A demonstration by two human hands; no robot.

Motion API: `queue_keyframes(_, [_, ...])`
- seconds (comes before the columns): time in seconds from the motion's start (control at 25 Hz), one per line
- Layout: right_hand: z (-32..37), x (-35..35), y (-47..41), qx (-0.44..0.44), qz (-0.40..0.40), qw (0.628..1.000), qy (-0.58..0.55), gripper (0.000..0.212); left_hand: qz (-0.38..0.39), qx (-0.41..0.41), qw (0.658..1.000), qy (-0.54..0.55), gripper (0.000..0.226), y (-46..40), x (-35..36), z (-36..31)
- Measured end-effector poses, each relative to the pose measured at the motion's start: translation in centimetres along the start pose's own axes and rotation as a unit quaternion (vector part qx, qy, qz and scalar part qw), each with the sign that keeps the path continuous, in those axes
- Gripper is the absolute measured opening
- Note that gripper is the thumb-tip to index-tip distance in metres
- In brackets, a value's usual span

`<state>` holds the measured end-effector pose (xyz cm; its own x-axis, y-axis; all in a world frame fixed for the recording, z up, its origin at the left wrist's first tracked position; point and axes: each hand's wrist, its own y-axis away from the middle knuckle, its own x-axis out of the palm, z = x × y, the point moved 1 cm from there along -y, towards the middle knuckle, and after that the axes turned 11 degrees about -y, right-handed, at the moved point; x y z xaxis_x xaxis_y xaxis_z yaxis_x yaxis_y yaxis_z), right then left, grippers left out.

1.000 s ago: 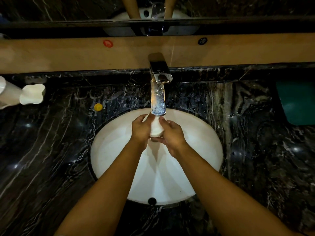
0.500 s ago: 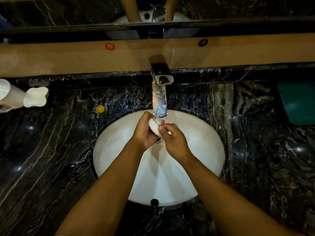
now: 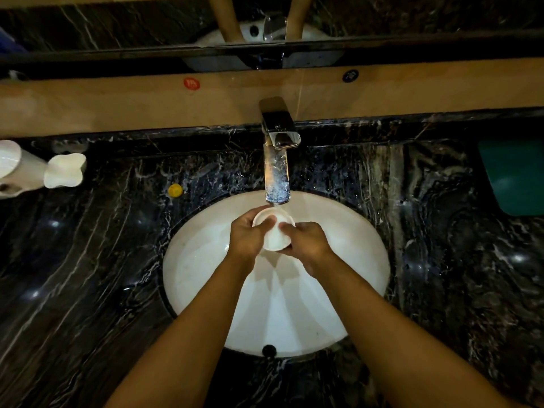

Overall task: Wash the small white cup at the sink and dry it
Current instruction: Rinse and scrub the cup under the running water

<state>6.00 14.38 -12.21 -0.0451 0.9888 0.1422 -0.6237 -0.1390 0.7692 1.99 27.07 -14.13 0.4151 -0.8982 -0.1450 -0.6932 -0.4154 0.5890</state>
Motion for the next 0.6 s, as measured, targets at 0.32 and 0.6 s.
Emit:
queue_keyframes(0.32, [0.3, 1.1, 1.7, -0.220, -0.063, 0.936, 0.267, 0.029, 0.072, -0.207, 0.952, 0.215, 0.057, 1.9, 4.1, 0.4])
queue_keyframes(0.6, [0.0, -0.1, 1.7, -0.240, -0.097, 0.937, 0.233, 0.026, 0.054, -0.128, 0.989, 0.053, 0.039, 0.6, 4.1, 0.2])
